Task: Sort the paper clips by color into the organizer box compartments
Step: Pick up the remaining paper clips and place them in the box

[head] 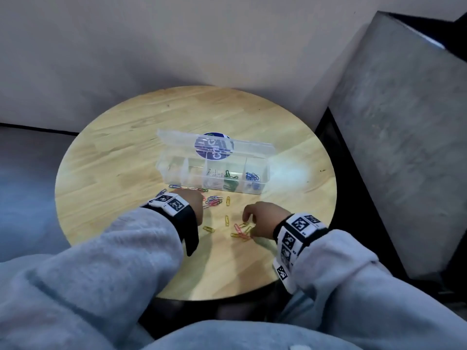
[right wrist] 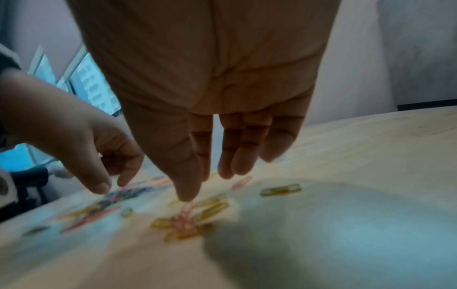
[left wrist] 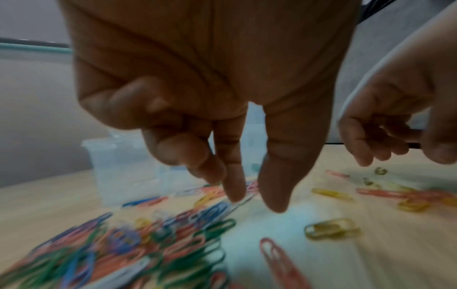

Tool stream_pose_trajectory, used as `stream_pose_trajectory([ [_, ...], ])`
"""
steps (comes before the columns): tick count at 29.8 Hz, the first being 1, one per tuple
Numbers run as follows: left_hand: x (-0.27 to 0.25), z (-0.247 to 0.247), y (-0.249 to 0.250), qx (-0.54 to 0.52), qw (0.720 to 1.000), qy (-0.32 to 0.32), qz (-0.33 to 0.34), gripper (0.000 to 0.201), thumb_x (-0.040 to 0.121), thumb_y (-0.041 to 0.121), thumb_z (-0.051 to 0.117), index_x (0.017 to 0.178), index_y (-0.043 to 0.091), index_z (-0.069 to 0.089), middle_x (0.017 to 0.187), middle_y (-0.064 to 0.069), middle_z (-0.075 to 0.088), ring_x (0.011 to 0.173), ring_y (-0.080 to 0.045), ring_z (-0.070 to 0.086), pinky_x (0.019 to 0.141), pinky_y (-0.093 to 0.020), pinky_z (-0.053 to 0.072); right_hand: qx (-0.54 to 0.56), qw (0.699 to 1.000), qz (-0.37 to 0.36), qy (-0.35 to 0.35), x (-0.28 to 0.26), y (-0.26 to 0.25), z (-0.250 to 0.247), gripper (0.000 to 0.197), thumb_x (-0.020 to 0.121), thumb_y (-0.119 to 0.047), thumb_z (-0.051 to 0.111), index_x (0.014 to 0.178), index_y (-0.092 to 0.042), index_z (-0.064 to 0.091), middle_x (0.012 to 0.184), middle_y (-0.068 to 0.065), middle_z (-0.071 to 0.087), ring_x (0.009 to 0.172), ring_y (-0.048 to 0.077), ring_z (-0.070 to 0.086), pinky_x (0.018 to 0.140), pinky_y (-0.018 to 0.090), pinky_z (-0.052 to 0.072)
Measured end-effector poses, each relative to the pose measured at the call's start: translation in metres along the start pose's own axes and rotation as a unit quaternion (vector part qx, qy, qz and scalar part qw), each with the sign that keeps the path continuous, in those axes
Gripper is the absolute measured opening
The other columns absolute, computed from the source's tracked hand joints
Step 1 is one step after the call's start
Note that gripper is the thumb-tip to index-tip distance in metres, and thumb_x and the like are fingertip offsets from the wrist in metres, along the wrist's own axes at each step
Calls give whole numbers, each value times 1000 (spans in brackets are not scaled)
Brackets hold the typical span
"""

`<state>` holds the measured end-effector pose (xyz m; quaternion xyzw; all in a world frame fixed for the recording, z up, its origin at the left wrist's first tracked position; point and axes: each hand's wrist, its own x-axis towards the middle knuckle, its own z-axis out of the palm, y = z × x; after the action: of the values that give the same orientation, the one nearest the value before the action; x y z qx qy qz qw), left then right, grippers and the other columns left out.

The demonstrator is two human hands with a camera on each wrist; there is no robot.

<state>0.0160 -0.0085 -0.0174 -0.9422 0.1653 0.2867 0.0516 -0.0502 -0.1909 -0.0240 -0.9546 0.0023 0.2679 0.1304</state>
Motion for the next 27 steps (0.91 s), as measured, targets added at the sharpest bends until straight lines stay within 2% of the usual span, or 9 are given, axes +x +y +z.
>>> stream_pose_trajectory([
  [1, 3, 2, -5, 3, 1000, -15, -14, 21, 60, 23, 69, 78, 15, 62, 77, -2, 66, 72, -21, 63, 69, -28, 54, -20, 1000, -9, -1, 2, 0, 4, 37, 81, -15, 63, 115, -27, 57, 112, 0, 54, 104, 18, 54, 88, 29, 47],
  [3, 6, 8, -14, 3, 999, -41, -25, 28, 55, 26, 72, 80, 17, 65, 79, -1, 69, 75, -19, 66, 72, -30, 56, -51, 998, -27, 1, 5, 0, 8, 39, 81, -22, 65, 118, -32, 54, 116, -1, 52, 109, 19, 53, 91, 32, 47],
  [6, 3, 15, -23, -1, 999, -49, -8, 31, 56, 24, 74, 84, 24, 62, 85, 3, 68, 83, -18, 64, 67, -27, 50, -79, 996, -47, -12, 10, -3, 5, 42, 80, -28, 67, 119, -33, 53, 118, 1, 50, 111, 22, 50, 93, 35, 46],
  [9, 1, 21, -28, 5, 999, -36, 11, 24, 68, 22, 67, 88, 28, 56, 85, 5, 60, 85, -20, 57, 57, -22, 38, -67, 996, -54, -13, 15, -5, 1, 37, 79, -34, 68, 114, -32, 57, 116, 1, 51, 109, 22, 52, 92, 35, 46],
  [14, 2, 31, -31, 16, 996, 32, 83, 33, 75, 40, 61, 105, 31, 52, 105, 2, 62, 96, -24, 58, 69, -25, 37, -38, 998, -55, -2, 18, -8, 4, 27, 79, -30, 69, 105, -28, 62, 96, -4, 46, 102, 19, 54, 87, 30, 47],
  [19, 5, 29, -29, -2, 993, 50, 106, 24, 80, 34, 59, 103, 30, 59, 107, 3, 64, 100, -23, 58, 69, -23, 32, -24, 999, -45, -2, 22, -10, 4, 24, 82, -24, 66, 105, -22, 64, 95, -4, 48, 90, 15, 50, 85, 31, 48],
  [23, 6, 32, -31, -27, 992, 74, 98, 23, 82, 35, 58, 104, 31, 61, 107, 2, 63, 100, -24, 57, 68, -24, 34, -34, 998, -46, -4, 21, -10, 4, 30, 82, -30, 67, 111, -24, 60, 108, 1, 53, 101, 20, 54, 84, 28, 44],
  [27, 4, 33, -33, -33, 994, 73, 78, 37, 80, 36, 61, 116, 29, 56, 115, -1, 57, 110, -25, 53, 76, -27, 39, -40, 998, -56, -6, 21, -9, 5, 24, 84, -31, 64, 107, -26, 62, 101, -2, 47, 105, 20, 55, 81, 27, 43],
])
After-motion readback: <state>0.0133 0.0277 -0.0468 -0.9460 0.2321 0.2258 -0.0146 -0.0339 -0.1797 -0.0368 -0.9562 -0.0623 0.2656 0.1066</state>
